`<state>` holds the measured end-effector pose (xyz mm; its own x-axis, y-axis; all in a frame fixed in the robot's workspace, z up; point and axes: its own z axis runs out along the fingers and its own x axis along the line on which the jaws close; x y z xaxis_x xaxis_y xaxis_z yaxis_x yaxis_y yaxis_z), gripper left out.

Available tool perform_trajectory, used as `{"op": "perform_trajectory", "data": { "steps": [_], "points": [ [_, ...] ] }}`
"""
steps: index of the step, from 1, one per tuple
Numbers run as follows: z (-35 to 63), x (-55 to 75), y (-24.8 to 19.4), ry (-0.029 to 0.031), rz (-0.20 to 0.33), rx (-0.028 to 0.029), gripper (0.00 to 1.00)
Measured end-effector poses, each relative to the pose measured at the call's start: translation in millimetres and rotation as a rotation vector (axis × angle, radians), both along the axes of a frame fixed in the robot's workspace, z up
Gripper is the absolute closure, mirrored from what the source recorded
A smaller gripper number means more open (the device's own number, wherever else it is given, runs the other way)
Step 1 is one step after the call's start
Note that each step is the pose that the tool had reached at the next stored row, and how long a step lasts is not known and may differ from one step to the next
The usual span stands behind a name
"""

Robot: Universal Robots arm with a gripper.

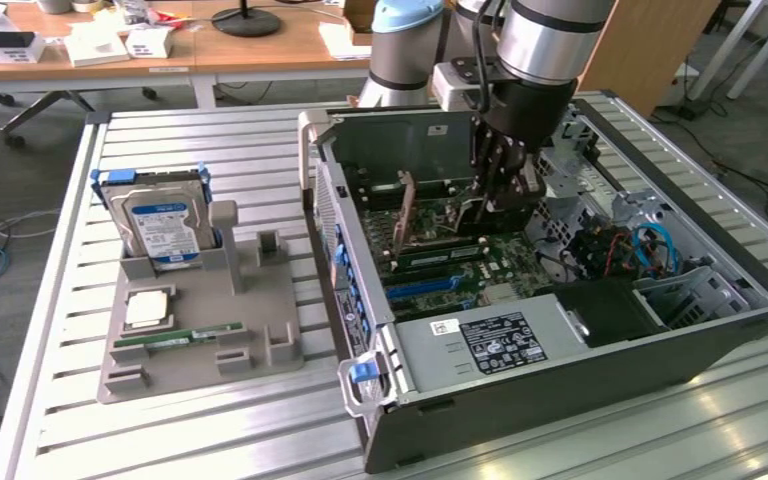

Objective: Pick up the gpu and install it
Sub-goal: 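Insert the gpu into the slot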

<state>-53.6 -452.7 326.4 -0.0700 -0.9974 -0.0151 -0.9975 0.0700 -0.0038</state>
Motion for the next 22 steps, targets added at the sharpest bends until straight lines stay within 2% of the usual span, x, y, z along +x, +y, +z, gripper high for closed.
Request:
{"op": "perform_trajectory", "data": {
  "steps": [7, 11, 22],
  "points": [
    [0.0, 0.0, -3.9, 0.0, 0.0, 0.0, 0.74],
    [-1.3, 0.0, -4.3, 0.0, 0.0, 0.0001, 0.74],
    [-14.2, 0.0, -4.6, -0.0003, 0.0, 0.0, 0.74]
  ]
}}
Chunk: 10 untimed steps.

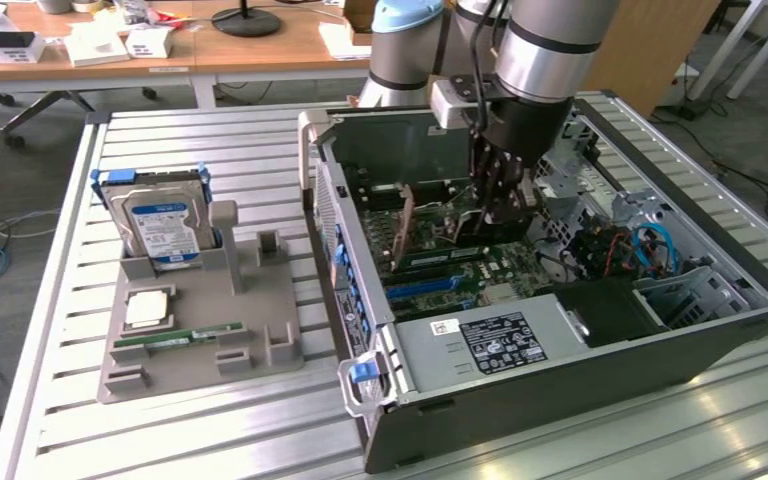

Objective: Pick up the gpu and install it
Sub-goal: 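Insert the gpu into the slot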

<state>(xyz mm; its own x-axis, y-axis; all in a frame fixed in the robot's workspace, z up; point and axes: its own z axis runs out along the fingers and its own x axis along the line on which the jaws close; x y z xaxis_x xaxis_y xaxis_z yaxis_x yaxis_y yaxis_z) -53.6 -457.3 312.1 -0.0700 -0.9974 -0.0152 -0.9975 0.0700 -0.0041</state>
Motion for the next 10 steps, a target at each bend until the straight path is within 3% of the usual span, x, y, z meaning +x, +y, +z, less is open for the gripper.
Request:
{"op": "perform_trajectory", "data": {
  "steps": [10],
  "points": [
    [-10.8, -0.1, 0.0, -0.0014, 0.0, 0.0014, 0.74]
  ]
}}
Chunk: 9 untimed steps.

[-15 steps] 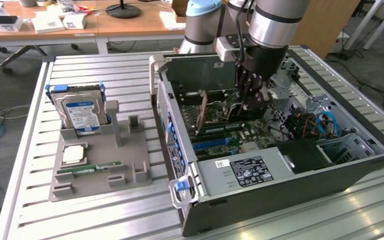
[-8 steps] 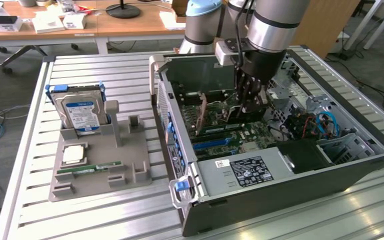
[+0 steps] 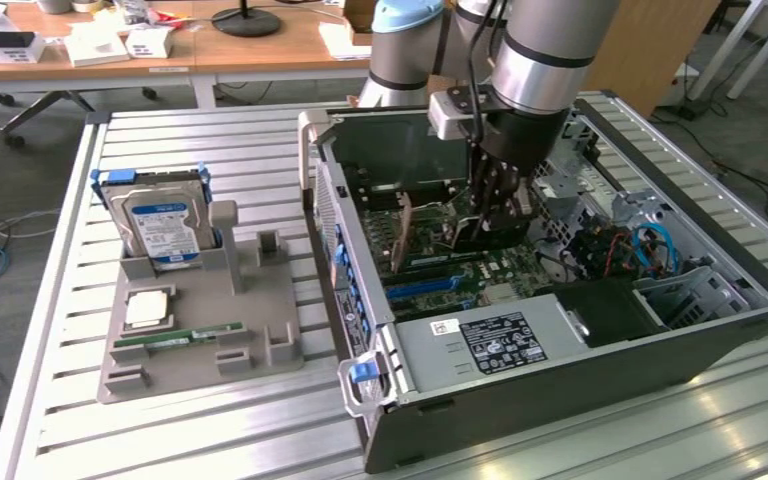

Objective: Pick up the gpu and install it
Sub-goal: 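Insert the gpu into the slot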

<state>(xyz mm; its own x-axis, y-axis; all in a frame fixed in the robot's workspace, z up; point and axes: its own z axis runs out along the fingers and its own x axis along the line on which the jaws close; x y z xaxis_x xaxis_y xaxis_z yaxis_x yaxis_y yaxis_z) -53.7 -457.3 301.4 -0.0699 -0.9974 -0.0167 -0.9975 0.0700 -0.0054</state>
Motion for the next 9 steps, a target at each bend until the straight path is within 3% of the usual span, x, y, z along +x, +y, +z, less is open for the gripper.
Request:
{"op": "perform_trajectory", "data": {
  "steps": [9],
  "points": [
    [-0.7, -0.2, 0.0, -0.0003, 0.013, 0.0002, 0.74]
  ]
}}
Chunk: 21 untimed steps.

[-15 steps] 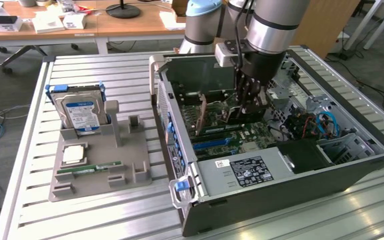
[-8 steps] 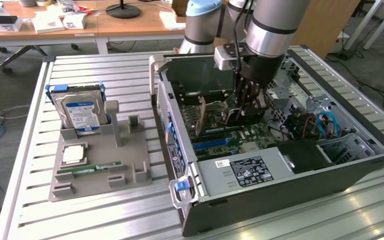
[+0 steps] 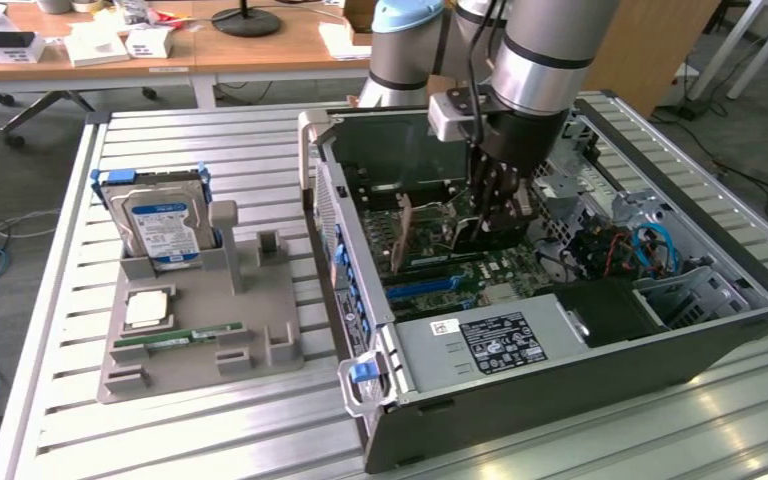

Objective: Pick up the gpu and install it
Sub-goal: 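Insert the gpu into the slot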

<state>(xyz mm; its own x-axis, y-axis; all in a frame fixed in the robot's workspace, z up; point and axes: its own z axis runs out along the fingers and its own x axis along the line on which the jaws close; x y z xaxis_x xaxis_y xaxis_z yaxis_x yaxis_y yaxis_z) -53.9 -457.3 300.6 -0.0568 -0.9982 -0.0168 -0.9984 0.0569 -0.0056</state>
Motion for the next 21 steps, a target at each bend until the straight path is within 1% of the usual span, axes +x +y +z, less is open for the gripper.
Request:
{"op": "perform_trajectory", "data": {
  "steps": [8, 14, 21],
  "points": [
    [-3.2, -0.1, 0.0, 0.0, 0.03, 0.0001, 0.74],
    [-3.7, -0.4, 0.0, 0.0, 0.032, 0.0001, 0.74],
    [-4.0, -9.5, 0.1, 0.0, 0.03, 0.0001, 0.74]
  ]
}}
